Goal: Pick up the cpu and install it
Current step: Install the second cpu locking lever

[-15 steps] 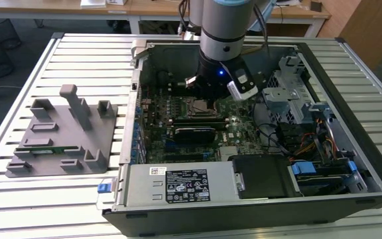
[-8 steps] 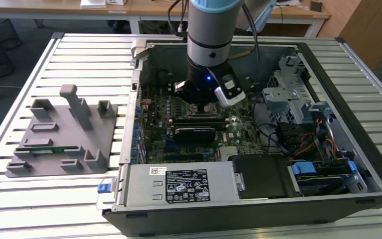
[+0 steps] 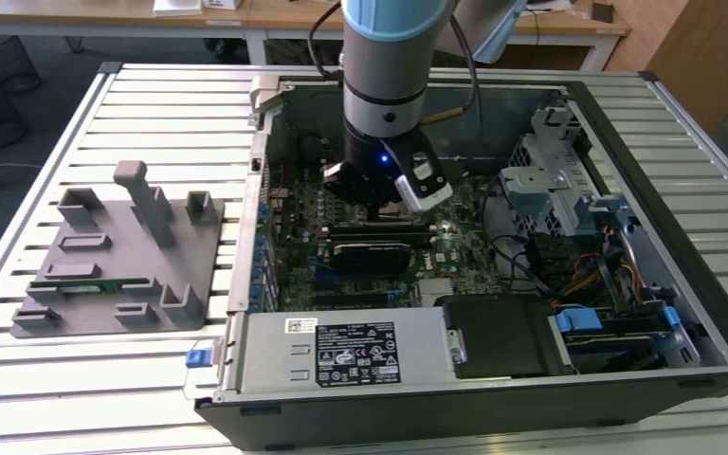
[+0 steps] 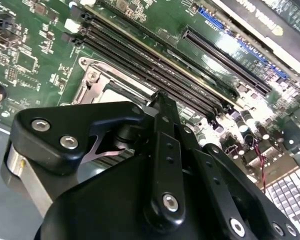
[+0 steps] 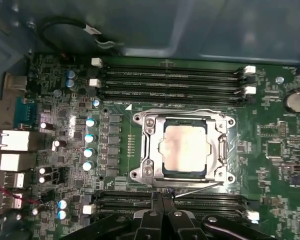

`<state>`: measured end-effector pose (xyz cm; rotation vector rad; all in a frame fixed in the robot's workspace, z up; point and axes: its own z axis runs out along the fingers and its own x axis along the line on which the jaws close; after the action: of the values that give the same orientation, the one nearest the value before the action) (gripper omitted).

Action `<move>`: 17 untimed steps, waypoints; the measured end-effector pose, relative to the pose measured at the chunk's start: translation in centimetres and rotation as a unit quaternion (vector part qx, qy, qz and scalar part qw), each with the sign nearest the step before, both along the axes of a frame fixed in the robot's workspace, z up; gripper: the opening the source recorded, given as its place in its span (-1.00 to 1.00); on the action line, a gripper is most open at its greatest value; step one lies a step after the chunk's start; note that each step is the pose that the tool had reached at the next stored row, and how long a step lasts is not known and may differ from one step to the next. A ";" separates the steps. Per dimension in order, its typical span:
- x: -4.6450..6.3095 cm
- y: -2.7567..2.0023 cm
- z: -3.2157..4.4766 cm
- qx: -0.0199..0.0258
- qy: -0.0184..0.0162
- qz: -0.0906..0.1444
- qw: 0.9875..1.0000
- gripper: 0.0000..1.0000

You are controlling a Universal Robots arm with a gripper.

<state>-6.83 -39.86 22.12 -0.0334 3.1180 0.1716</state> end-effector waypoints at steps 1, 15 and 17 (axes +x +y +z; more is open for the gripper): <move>0.0 0.00 -0.19 0.000 0.000 0.000 1.000 -0.79; -0.6 -0.36 -1.53 0.019 0.000 0.000 1.000 -0.79; -0.6 -0.67 -1.55 0.025 0.000 0.000 1.000 -0.79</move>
<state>-7.47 -40.53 20.57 -0.0331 3.1128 0.2498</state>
